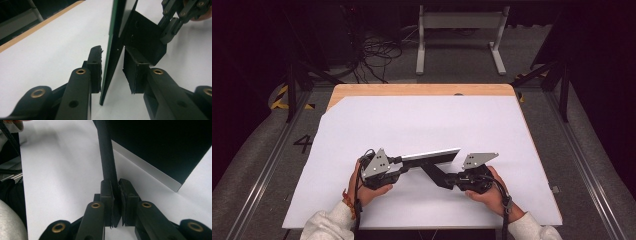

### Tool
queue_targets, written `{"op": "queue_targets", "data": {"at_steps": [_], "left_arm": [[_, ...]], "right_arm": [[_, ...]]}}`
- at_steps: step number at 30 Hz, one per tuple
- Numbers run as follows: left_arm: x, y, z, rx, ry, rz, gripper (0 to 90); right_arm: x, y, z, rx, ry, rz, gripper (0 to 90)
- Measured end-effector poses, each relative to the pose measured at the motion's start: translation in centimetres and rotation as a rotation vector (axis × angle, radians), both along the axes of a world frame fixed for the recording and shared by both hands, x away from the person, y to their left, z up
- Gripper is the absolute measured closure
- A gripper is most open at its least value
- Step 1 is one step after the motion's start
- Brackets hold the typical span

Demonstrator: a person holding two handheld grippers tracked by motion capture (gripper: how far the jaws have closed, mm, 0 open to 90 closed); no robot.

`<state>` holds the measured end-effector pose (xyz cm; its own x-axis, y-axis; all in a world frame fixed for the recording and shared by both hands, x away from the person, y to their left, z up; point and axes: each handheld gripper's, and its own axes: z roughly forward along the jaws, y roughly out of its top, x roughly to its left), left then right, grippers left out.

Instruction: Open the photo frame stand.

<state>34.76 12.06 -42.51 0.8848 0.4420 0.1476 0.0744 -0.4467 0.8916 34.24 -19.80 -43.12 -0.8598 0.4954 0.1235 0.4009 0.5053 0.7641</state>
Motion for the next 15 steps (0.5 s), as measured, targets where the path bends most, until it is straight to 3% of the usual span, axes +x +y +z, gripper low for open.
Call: {"op": "queue_targets", "data": {"at_steps": [2, 5, 10, 15], "left_arm": [[-0.02, -0.13, 0.0, 0.012, -0.015, 0.01, 71.5], [0.13, 0.01, -0.12, 0.001, -0.003, 0.009, 74.5], [0.11, -0.44, -0.64, 0.045, -0.013, 0.022, 75.7], [0.1, -0.59, -0.77, 0.055, -0.013, 0.026, 76.0]], "right_arm": [[0.0, -0.04, 0.03, 0.003, 0.012, -0.004, 82.5], [0.0, -0.07, 0.08, 0.005, 0.025, -0.004, 82.8], [-0.03, -0.15, 0.17, 0.003, 0.043, -0.004, 82.9], [-0.13, -0.2, 0.16, 0.009, 0.058, -0.014, 82.9]]}}
